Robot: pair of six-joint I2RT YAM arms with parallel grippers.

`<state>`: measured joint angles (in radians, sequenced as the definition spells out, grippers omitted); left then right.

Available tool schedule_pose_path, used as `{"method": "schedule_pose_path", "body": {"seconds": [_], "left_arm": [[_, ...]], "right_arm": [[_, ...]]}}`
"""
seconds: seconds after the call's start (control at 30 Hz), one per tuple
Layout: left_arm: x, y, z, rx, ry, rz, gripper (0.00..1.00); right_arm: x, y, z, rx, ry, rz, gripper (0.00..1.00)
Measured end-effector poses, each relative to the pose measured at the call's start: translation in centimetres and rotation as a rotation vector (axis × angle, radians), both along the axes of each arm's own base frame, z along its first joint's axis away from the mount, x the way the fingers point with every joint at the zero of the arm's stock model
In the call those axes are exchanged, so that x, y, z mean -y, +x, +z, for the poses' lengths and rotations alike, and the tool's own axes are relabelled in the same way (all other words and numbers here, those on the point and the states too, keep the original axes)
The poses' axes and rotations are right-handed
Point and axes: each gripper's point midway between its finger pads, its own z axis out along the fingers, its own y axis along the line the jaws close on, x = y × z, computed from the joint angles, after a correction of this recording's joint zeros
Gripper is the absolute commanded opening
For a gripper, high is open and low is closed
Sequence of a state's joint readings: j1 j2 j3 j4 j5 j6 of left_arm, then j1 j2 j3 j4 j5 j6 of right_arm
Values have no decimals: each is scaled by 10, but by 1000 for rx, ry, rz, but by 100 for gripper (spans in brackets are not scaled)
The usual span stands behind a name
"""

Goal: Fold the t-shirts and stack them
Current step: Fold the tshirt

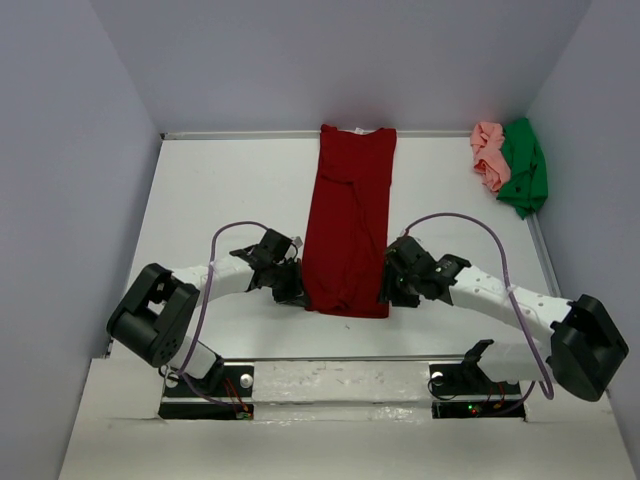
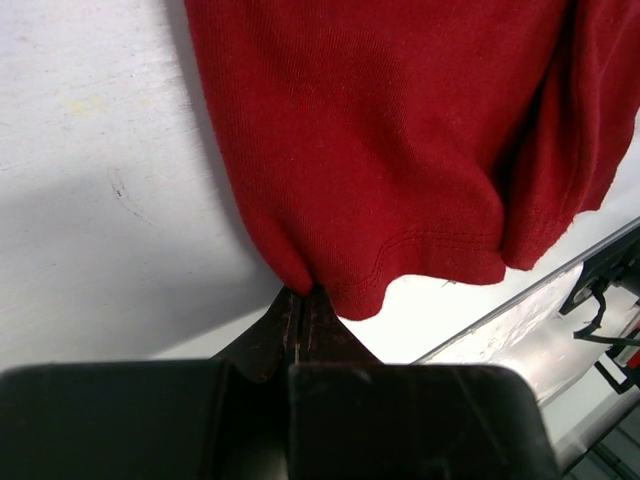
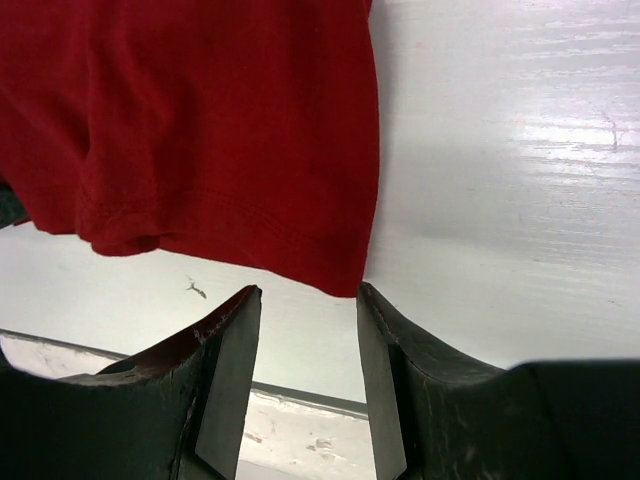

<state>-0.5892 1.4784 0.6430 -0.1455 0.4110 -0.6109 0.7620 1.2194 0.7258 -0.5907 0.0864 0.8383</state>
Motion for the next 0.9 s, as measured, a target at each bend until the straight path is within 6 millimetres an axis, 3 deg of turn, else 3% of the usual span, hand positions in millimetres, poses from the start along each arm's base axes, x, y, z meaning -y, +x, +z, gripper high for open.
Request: {"method": "schedule_pose_path", "body": {"seconds": [0.6,0.9], "left_arm": [[0,0,0,0,-1,-4,0],[0,0,0,3,-2,-8,0]], "right_arm": [[2,1,-35,-78,-89,-8,49],[-6,1,-35,-74,-58,-9,42]]}}
